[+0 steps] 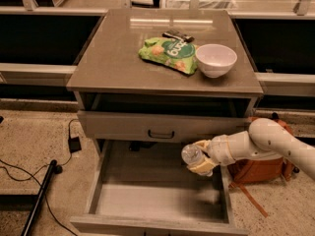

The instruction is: Place blue plastic bottle into middle drawer

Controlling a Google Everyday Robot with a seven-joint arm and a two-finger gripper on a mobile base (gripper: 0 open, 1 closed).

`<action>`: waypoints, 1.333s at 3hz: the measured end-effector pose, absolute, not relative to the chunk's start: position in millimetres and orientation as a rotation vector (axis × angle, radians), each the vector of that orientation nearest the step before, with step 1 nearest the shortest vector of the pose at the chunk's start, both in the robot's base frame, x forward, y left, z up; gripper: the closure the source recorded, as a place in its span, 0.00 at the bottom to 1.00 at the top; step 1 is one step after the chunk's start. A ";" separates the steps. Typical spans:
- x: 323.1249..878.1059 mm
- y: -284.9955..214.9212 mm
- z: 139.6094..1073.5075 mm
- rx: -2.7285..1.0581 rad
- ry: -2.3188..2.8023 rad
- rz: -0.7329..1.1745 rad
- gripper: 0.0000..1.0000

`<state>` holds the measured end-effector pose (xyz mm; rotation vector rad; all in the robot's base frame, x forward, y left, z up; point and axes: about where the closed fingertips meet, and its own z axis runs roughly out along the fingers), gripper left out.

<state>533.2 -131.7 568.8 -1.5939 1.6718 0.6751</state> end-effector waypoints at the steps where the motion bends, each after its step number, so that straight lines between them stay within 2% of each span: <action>1: 531.9 -128.1 566.0 -1.592 1.667 0.708 1.00; 2: 503.8 -113.2 533.1 -1.560 1.635 0.905 1.00; 3: 474.0 -103.9 499.7 -1.547 1.643 1.010 0.82; 4: 471.6 -102.4 497.2 -1.546 1.643 1.019 0.59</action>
Offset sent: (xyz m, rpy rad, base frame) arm -0.0755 0.0343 -0.0998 0.2885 0.3133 0.1566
